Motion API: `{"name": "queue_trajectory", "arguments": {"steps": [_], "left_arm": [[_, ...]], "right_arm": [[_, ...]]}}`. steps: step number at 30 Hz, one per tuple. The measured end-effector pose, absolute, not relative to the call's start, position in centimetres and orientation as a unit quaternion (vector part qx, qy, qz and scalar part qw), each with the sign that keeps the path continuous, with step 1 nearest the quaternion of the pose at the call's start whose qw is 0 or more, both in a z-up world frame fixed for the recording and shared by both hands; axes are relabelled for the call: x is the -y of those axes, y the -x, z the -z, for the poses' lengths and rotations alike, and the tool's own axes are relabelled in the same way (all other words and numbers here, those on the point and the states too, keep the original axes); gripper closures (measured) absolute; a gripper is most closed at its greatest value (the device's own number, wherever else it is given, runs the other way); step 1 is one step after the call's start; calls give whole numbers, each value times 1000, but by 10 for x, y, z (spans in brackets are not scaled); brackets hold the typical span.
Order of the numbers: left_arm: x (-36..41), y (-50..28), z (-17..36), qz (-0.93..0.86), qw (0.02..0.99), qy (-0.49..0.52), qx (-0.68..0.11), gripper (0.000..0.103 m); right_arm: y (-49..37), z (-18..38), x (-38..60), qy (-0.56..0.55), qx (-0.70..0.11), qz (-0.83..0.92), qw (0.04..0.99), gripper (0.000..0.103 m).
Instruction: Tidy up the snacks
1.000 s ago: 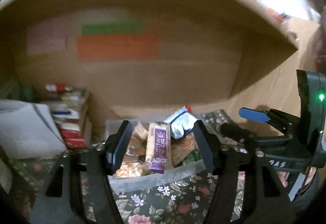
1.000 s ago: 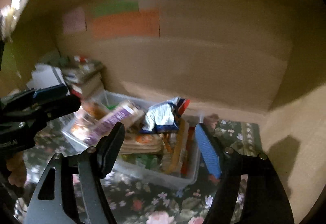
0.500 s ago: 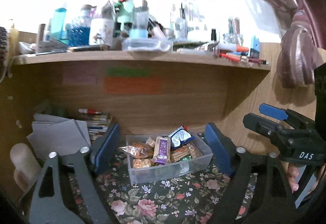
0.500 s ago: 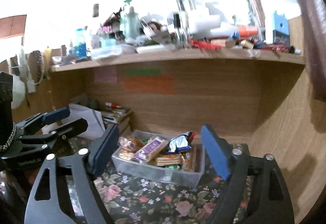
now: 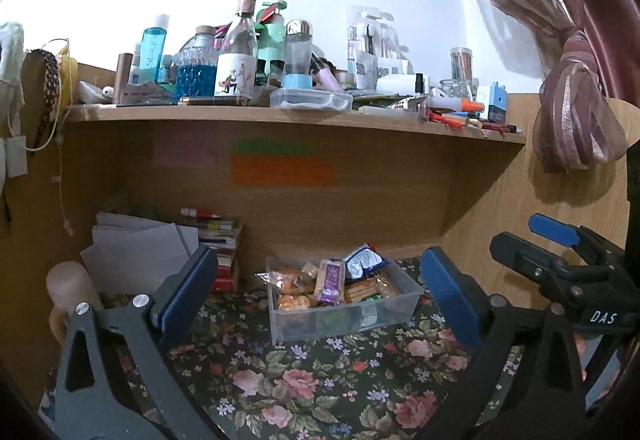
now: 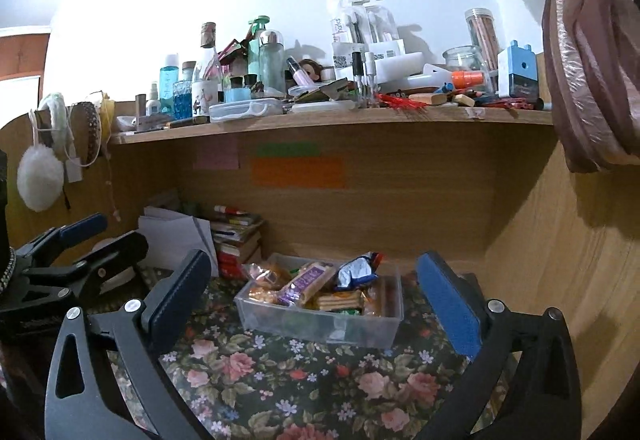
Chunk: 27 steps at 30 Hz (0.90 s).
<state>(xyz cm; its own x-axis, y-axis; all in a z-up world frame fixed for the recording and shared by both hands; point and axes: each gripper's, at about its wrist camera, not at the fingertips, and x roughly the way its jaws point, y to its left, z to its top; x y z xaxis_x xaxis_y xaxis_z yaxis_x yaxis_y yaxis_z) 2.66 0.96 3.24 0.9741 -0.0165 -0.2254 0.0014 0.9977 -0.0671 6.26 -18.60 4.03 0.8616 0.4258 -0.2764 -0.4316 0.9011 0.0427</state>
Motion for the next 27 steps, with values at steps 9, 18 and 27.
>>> {"name": "queue_trajectory", "arguments": {"steps": [9, 18, 27], "left_arm": [[-12, -23, -28, 0, 993, 34, -112, 0], [-12, -24, -27, -3, 993, 35, -114, 0], [-13, -26, -26, 3, 993, 31, -114, 0]], "right_arm": [[-58, -39, 185, 10, -140, -213, 967, 0], [-58, -39, 185, 9, -140, -214, 967, 0], [-59, -38, 184, 10, -143, -211, 967, 0]]}}
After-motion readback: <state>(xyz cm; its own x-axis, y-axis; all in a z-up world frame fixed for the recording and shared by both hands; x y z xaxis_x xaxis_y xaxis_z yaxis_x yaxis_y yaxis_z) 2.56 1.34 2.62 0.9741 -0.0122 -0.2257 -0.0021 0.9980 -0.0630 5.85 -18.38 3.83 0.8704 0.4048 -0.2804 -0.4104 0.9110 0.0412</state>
